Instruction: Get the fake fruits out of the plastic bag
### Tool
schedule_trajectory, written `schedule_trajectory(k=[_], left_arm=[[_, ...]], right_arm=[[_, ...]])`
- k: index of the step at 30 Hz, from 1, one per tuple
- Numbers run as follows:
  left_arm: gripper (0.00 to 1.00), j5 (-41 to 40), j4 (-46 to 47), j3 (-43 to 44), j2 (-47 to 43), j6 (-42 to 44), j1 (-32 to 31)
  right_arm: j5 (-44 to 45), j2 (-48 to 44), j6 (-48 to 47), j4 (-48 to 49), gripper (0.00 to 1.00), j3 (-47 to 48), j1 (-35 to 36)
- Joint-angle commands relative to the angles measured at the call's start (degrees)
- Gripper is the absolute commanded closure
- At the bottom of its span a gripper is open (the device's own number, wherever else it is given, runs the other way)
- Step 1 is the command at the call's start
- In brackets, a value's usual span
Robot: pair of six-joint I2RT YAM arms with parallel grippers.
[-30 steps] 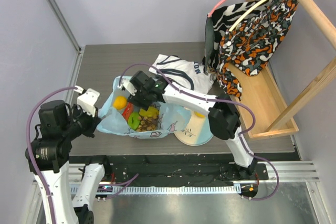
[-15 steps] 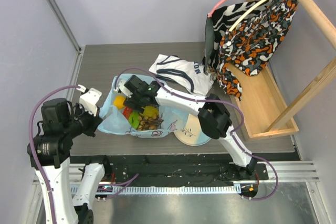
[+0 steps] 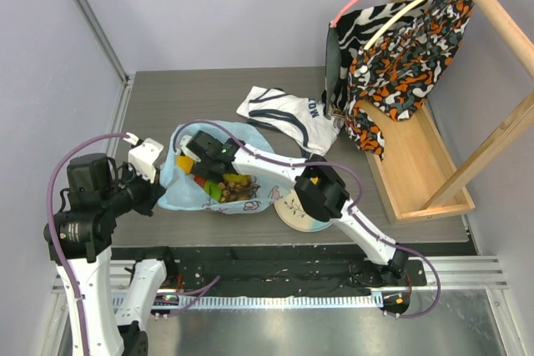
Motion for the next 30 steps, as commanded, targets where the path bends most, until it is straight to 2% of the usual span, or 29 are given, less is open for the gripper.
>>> schedule_trajectory(k=[1, 4, 7, 9, 13, 16, 19, 25, 30], left_arm=[[1.00, 1.80, -2.18, 0.83, 0.16, 0.61, 0.19], [1.00, 1.89, -2.09, 0.39, -0.19, 0.52, 0.19], [1.00, 2.41, -1.22, -0.22, -0.37, -0.44, 0.28], [1.00, 2.59, -0.25, -0.66, -0.37, -1.23, 0.28], [1.00, 3.38, 2.38, -2.59, 0.16, -2.99, 0.28], [1.00, 3.99, 5.54, -3.82, 1.04, -4.40, 0.28], [1.00, 3.91, 8.80, -4.36, 2.44, -7.12, 0.28], [1.00, 3.64, 14.25, -4.71, 5.69, -12.57, 0.28], [1.00, 2.85, 17.33, -5.58, 6.22, -15.12, 0.28]], right_arm=[[1.04, -1.44, -3.08, 0.50, 0.22, 0.98, 0.55], [0.15, -2.23, -4.84, 0.42, 0.40, 1.24, 0.55], [-1.16, -4.94, -5.28, 0.42, 0.50, 2.03, 0.55], [-4.22, -7.40, -4.93, -0.02, 0.53, 1.86, 0.64], [-15.03, -16.80, -3.88, -3.19, 0.56, -0.95, 0.46], [-28.26, -24.54, -3.44, -3.63, 0.57, -8.57, -0.15], [-36.72, -31.57, -3.70, -2.92, 0.57, -12.99, -0.07], [-40.97, -41.07, -5.98, -6.00, 0.57, -20.55, -0.50], [-39.76, -50.11, -12.56, -14.42, 0.57, -24.77, -0.86]])
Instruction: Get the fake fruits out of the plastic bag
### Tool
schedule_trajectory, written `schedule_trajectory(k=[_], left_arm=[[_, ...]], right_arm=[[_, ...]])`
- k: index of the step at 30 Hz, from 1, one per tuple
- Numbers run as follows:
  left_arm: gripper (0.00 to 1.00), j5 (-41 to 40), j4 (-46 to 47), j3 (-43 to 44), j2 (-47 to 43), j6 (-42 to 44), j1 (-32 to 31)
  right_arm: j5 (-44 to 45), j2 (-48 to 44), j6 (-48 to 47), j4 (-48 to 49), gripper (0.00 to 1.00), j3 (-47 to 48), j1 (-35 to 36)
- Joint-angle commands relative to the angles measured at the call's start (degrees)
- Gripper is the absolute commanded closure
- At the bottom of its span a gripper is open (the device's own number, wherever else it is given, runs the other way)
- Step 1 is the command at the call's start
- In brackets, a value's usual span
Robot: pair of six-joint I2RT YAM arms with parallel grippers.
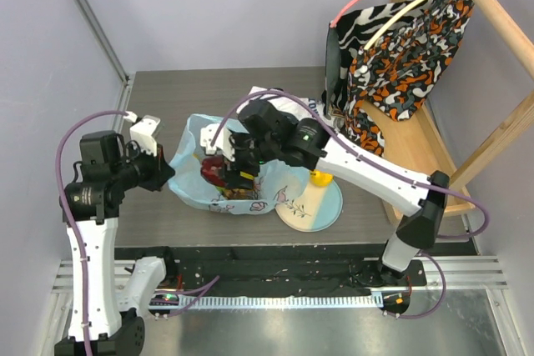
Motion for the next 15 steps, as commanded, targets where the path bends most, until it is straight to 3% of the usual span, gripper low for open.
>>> schedule_trajectory(k=[1, 3, 7, 11, 15], left_arm=[[1.00, 0.34, 5.83, -0.73, 0.15, -3.54, 0.28], [1.00, 0.16, 6.62, -1.17, 0.24, -4.15, 0.19], [1.00, 0.69, 8.03, -1.88, 0.32, -6.96, 0.19], [1.00, 1.22, 8.74, -2.49, -0.73, -7.41, 0.19], [1.00, 1.22, 7.95, -2.23, -0.73, -7.06, 0.19]], right_arm=[[-0.96, -10.63, -7.57, -10.64, 0.57, -6.51, -0.62], [1.50, -15.66, -12.66, -13.47, 0.57, -10.74, -0.53], [8.96, -32.16, -23.56, -19.19, 0.58, -29.06, -0.53], [15.21, -40.45, -30.86, -19.37, 0.57, -42.20, -1.23], [18.56, -42.67, -34.12, -15.25, 0.57, -52.49, -3.07]])
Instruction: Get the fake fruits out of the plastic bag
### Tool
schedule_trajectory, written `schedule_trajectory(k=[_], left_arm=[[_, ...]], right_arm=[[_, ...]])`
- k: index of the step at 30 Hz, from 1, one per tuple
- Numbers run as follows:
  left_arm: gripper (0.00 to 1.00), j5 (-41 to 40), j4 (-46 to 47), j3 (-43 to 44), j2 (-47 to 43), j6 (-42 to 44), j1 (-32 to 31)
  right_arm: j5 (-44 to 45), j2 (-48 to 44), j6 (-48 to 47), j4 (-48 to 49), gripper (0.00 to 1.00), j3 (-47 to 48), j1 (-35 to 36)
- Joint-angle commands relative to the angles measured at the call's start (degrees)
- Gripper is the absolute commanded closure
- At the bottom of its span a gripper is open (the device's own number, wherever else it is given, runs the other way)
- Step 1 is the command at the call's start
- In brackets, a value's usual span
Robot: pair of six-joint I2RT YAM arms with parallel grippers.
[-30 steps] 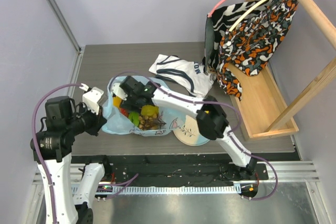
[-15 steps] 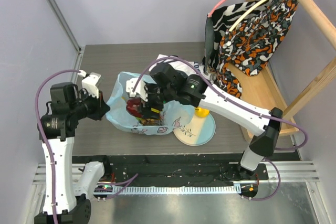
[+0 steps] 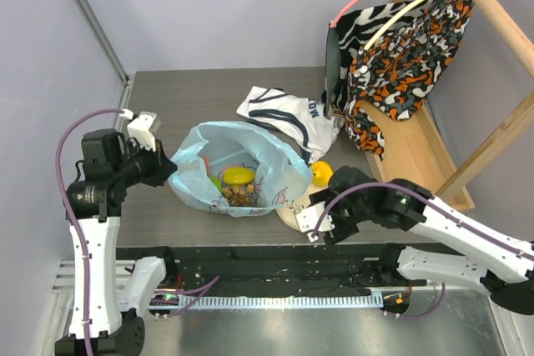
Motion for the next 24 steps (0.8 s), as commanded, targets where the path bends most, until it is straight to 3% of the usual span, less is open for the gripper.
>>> schedule_trajectory(k=[1, 8, 12, 15, 19, 20, 24], left_arm=[[1.00, 1.17, 1.87, 0.41, -0.62, -0.72, 0.28], [1.00, 1.52, 0.99, 0.94, -0.62, -0.19, 0.45], [1.00, 2.40, 1.34, 0.59, -0.62, -0.72, 0.81], [1.00, 2.93, 1.60, -0.02, -0.97, -1.07, 1.07], [1.00, 3.28, 1.16, 0.50, -0.97, -0.89, 1.25], [1.00, 3.28, 1.08, 0.50, -0.89, -0.81, 1.33], [1.00, 3.90, -0.93, 0.94, -0.97, -0.37, 1.33]], right_arm=[[6.98, 1.11, -7.50, 5.64, 0.57, -10.16, -3.40], [7.06, 6.11, -9.53, 17.35, 0.58, -15.37, -11.84], [6.19, 9.45, -9.79, 21.92, 0.56, -16.25, -13.08], [5.22, 10.25, -10.93, 22.63, 0.46, -17.74, -13.08], [6.10, 9.37, -12.17, 22.02, 0.16, -19.59, -13.08], [5.93, 8.93, -11.82, 20.88, 0.01, -19.33, -13.08], [0.84, 6.30, -10.59, 10.27, 0.00, -10.14, -13.17]])
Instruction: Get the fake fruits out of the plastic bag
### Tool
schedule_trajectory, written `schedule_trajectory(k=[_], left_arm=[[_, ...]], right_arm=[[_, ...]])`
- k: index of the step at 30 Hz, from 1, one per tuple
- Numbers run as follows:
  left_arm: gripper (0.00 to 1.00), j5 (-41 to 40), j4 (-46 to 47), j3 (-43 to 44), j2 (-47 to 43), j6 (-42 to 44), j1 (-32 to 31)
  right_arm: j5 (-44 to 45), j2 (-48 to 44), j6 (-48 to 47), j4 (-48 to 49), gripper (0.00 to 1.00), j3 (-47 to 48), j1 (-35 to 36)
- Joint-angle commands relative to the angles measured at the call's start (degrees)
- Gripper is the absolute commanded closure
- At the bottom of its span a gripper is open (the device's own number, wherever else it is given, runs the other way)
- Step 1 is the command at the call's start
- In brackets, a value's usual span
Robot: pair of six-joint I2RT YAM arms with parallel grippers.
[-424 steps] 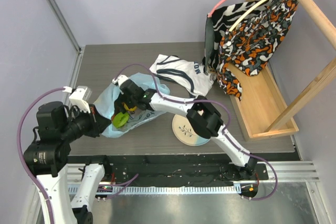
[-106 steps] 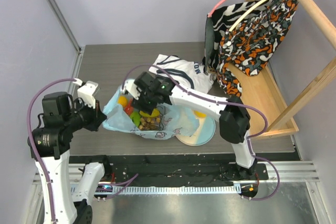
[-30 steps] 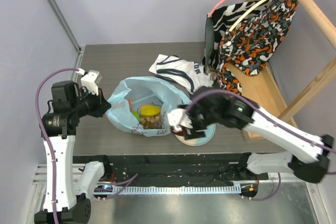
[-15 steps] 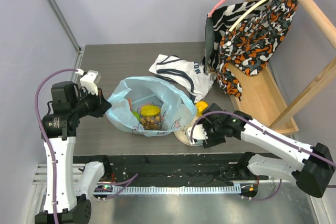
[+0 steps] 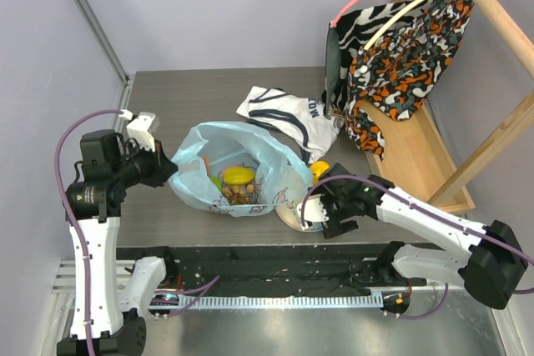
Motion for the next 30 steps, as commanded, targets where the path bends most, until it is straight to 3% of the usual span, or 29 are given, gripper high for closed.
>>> schedule_trajectory(k=[1, 5, 8, 10, 12, 13, 17, 25, 30], left_arm=[[1.00, 2.74, -1.68, 1.29, -0.80, 0.33, 0.46], [1.00, 6.25, -8.53, 4.89, -1.50, 5.23, 0.46], [1.00, 7.75, -13.90, 7.79, -1.50, 8.49, 0.46], [1.00, 8.36, -16.10, 8.24, -1.50, 9.65, 0.37], [1.00, 8.80, -17.24, 7.97, -1.50, 10.26, 0.37], [1.00, 9.15, -17.42, 7.80, -1.41, 10.35, 0.46], [1.00, 8.72, -16.11, 7.27, -1.76, 8.34, 0.37], [1.00, 8.63, -14.00, 6.22, -2.91, 5.87, 0.37], [1.00, 9.59, -14.44, 6.48, -2.29, 6.14, 0.46]], right_arm=[[-7.20, -4.00, 1.39, -8.60, 0.00, 11.79, -0.08], [-14.08, -1.64, 11.30, -11.34, 0.00, 29.53, 0.54], [-18.30, 5.20, 21.67, -9.58, 0.03, 44.83, 1.32], [-19.27, 11.97, 29.56, -5.99, 0.13, 53.02, 2.20], [-20.50, 18.28, 31.80, -3.53, 0.23, 56.97, 3.96], [-20.76, 19.97, 32.07, -2.73, 0.33, 57.34, 4.66], [-23.13, 26.39, 29.01, 0.44, 0.49, 56.64, 5.90], [-26.57, 29.04, 27.42, 4.83, 0.47, 55.51, 9.40], [-17.37, 34.48, 29.49, 9.39, 0.40, 52.60, 12.13]])
